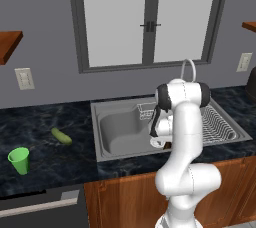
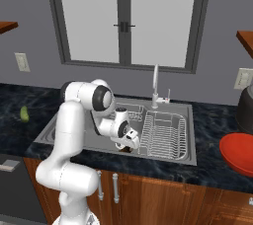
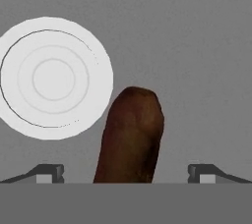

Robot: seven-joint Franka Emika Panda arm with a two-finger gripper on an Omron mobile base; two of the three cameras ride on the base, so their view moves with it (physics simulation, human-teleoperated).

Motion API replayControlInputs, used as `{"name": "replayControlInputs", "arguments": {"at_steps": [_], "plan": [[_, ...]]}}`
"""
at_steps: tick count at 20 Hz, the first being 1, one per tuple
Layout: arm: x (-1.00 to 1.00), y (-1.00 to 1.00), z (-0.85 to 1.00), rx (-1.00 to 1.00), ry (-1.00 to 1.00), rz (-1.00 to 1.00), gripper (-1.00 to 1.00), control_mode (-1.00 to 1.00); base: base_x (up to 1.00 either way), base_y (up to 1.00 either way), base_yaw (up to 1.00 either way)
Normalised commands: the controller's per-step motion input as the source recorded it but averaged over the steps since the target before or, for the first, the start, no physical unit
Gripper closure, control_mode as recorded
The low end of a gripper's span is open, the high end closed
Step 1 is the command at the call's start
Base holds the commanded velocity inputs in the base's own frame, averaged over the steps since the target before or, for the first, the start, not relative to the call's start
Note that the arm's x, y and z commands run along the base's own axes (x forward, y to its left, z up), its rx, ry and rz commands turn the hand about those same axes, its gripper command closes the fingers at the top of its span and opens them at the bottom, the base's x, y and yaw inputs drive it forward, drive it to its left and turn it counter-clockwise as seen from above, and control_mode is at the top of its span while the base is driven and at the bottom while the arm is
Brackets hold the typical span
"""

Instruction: Remove the cucumber and sweet potato from the sink. Then move the bowl and cup from the counter to the sink for washing.

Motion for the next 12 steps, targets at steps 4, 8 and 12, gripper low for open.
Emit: {"name": "replayControlInputs", "arguments": {"at_steps": [4,8,12], "plan": [[0.16,-0.06,-0.12,0.0,0.0,0.0,-1.0,-1.0,0.0,0.0,0.0],[0.16,-0.05,-0.13,0.0,0.0,0.0,-1.0,-1.0,0.0,0.0,0.0],[0.12,-0.03,-0.14,0.0,0.0,0.0,-1.0,-1.0,0.0,0.0,0.0]]}}
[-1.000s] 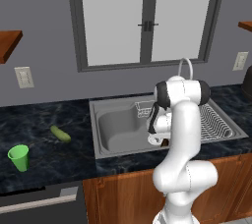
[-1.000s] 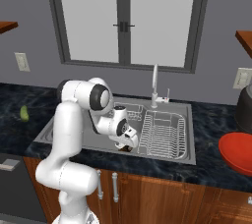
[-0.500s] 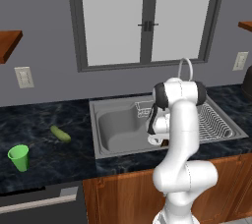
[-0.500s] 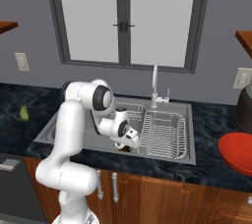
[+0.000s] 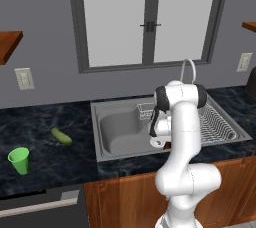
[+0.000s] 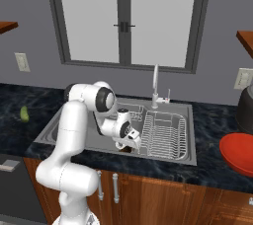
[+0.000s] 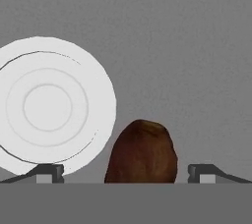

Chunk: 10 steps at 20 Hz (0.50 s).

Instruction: Remove the cucumber and sweet potato from the sink. Then move the bowl and cup from the counter to the sink for washing.

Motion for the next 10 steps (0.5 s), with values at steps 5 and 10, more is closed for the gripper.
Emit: {"name": "replayControlInputs", "arguments": {"at_steps": [5,10], "plan": [[0.02,0.0,-0.12,0.0,0.0,0.0,-1.0,-1.0,0.0,0.0,0.0],[0.01,0.0,-0.09,0.0,0.0,0.0,-1.0,-1.0,0.0,0.0,0.0]]}}
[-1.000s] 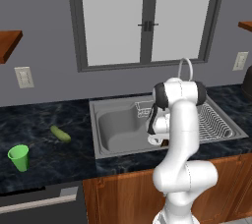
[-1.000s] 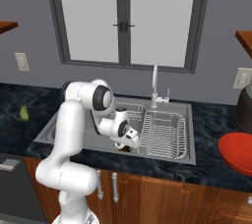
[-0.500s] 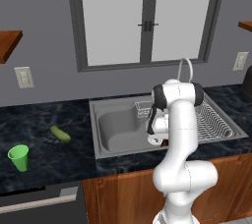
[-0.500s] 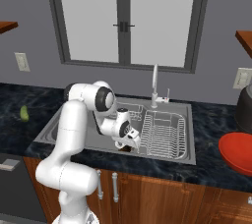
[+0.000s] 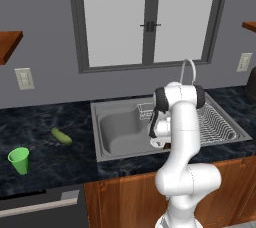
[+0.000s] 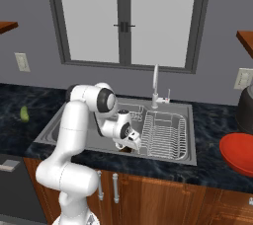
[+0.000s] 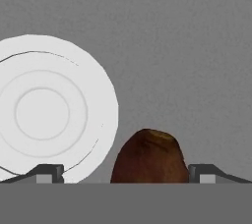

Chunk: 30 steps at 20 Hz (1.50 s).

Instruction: Remove the cucumber and sweet potato from the sink. Then move the bowl and cup from the counter to the sink for washing.

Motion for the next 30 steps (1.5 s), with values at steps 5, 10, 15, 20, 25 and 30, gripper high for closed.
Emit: {"name": "replayControlInputs", "arguments": {"at_steps": [5,10,15,20,25,30], "plan": [[0.08,0.0,-0.1,0.0,0.0,0.0,-1.0,-1.0,0.0,0.0,0.0],[0.1,0.0,-0.11,0.0,0.0,0.0,1.0,-1.0,0.0,0.0,0.0],[0.07,0.0,-0.13,0.0,0.0,0.0,1.0,-1.0,0.0,0.0,0.0],[0.03,0.0,-0.08,0.0,0.0,0.0,1.0,-1.0,0.0,0.0,0.0],[0.0,0.0,0.09,0.0,0.0,0.0,1.0,-1.0,0.0,0.0,0.0],[0.0,0.01,0.22,0.0,0.04,0.0,1.0,-1.0,0.0,0.0,0.0]]}}
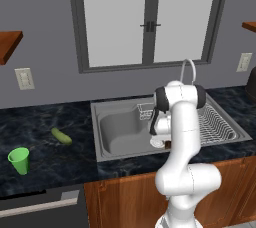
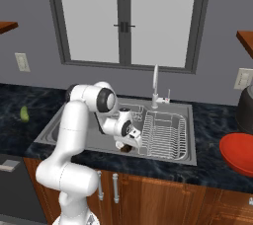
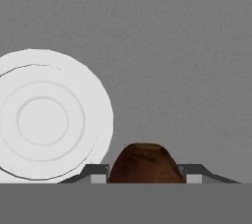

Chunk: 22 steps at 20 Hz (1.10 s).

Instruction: Remove the cucumber and sweet potato from the sink. Then move the bowl and cup from the counter to the sink for washing.

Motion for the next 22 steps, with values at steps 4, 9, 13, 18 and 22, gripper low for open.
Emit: {"name": "replayControlInputs", "arguments": {"at_steps": [4,9,13,18,22], "plan": [[0.02,0.05,0.26,0.0,0.11,0.0,1.0,-1.0,0.0,0.0,0.0],[0.13,0.14,0.21,0.0,0.04,-0.01,1.0,-1.0,0.0,0.0,0.0],[0.18,0.17,0.18,0.0,0.0,-0.02,1.0,-1.0,0.0,0.0,0.0],[0.09,0.14,0.17,0.0,0.0,-0.02,1.0,-1.0,0.0,0.0,0.0],[0.0,0.18,0.12,0.0,0.0,-0.05,1.0,-1.0,0.0,0.0,0.0]]}}
